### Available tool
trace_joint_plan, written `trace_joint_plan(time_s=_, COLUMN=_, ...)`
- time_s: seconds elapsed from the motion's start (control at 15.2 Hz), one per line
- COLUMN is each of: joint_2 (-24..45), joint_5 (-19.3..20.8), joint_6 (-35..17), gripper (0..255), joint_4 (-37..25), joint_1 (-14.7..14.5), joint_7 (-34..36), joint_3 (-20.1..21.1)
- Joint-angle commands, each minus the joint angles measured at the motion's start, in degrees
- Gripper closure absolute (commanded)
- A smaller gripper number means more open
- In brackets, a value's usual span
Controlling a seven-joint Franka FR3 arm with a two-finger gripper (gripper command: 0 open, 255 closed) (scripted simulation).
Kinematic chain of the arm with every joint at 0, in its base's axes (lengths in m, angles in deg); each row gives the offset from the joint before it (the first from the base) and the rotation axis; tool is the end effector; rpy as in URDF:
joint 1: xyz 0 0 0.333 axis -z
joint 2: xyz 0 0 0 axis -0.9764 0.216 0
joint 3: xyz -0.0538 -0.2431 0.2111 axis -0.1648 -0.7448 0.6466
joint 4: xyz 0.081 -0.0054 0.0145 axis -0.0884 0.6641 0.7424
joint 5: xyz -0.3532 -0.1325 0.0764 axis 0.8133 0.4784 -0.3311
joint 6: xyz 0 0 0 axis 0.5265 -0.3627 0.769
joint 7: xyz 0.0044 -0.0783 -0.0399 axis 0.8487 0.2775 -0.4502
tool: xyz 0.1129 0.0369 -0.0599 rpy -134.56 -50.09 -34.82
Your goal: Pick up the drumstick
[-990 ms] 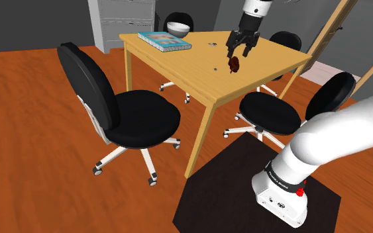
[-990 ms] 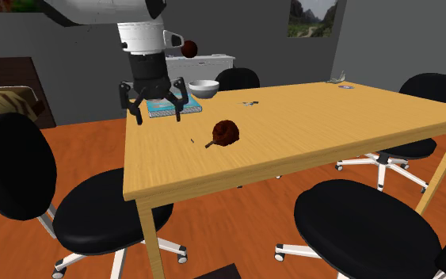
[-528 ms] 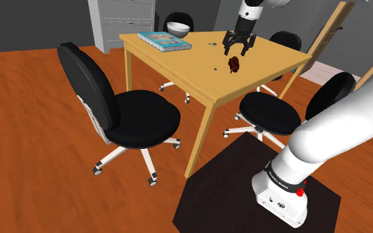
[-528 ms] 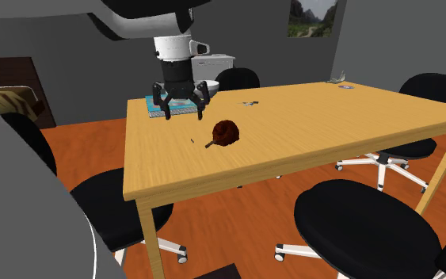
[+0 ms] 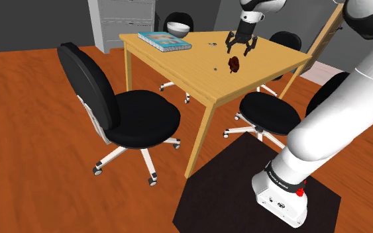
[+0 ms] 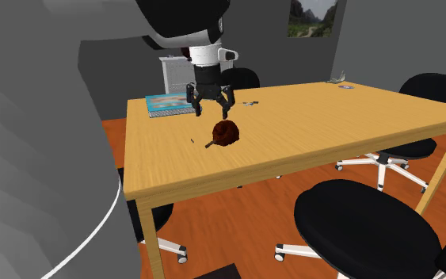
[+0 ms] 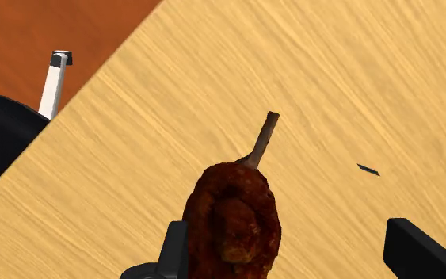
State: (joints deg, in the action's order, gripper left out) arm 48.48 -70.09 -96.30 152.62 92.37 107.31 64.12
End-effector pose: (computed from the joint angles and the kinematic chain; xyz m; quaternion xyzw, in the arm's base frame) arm 0.4905 -0.2620 0.5085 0.9266 -0.3737 0.0296 0.0288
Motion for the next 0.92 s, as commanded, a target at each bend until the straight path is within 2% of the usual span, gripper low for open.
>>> trace_joint_plan(time_s=0.0, joint_2=3.47, joint_5=-0.74, joint_6=-0.26, gripper=0, joint_4=-3.31, joint_1=1.23, joint_7=1.52, joint_3=-1.24)
trace_joint_plan(time_s=0.53, joint_2=4.38, joint_5=-0.87, joint_6=-5.93, gripper=0, joint_4=1.48, joint_1=1.30, joint_7=1.65, joint_3=-1.27)
trace_joint_plan(time_s=0.66, joint_2=4.37, joint_5=-0.87, joint_6=-5.93, gripper=0, joint_4=1.49, joint_1=1.30, joint_7=1.65, joint_3=-1.27)
trace_joint_plan(time_s=0.73, joint_2=4.47, joint_5=-0.90, joint_6=-5.86, gripper=255, joint_4=1.32, joint_1=1.31, joint_7=1.63, joint_3=-1.27)
trace_joint_plan(time_s=0.86, joint_2=4.46, joint_5=-0.90, joint_6=-5.88, gripper=255, joint_4=1.35, joint_1=1.32, joint_7=1.61, joint_3=-1.28)
